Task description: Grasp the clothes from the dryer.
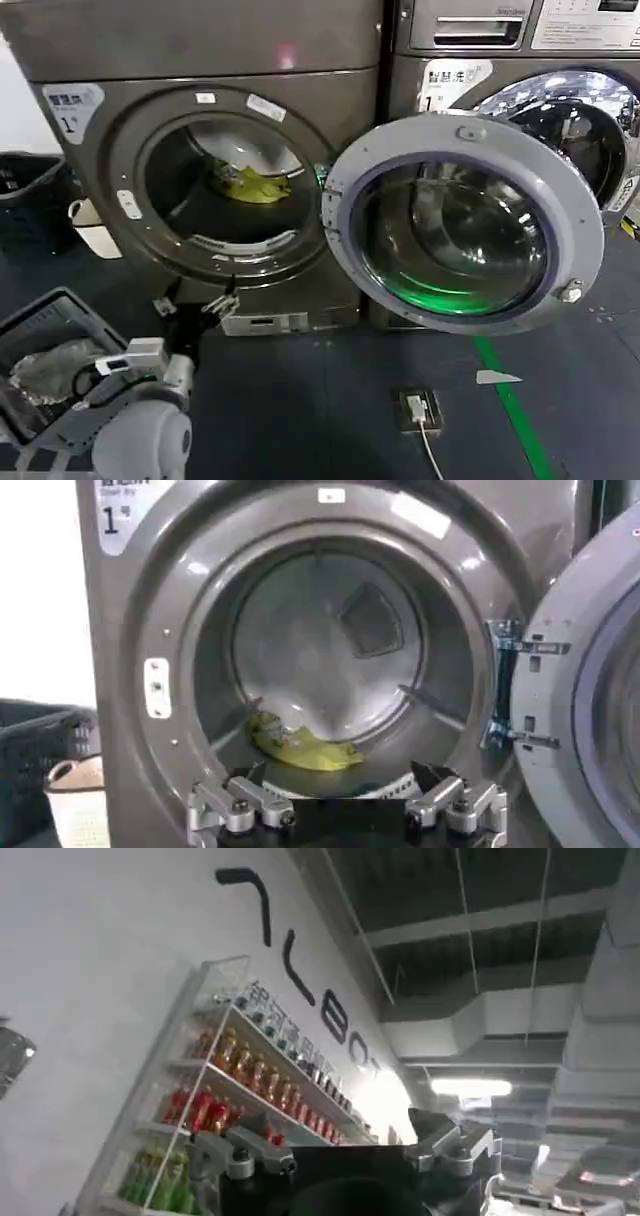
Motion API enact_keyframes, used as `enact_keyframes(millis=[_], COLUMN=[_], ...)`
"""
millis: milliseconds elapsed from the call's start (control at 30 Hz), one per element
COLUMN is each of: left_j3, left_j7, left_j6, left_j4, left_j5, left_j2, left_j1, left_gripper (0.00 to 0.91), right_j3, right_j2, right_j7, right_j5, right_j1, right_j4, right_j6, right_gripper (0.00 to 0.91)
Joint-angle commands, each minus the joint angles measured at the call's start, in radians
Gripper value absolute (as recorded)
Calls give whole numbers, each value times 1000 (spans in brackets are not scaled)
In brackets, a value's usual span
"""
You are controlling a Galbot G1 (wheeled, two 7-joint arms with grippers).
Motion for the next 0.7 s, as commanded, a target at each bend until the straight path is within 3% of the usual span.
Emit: enact_keyframes(millis=[33, 700], left_j3=[0, -3], left_j7=[1, 0], left_j6=[1, -1], left_j4=[-4, -12], left_j5=[-1, -3], left_j2=[1, 4], left_j1=[2, 5], left_gripper=[907, 907], right_j3=[1, 5], right_j2=[-1, 3], right_j7=[0, -1], right_j5=[4, 2], right_j1=[-1, -5], right_j4=[-1, 2], right_j6=[26, 38], right_gripper=[907, 907])
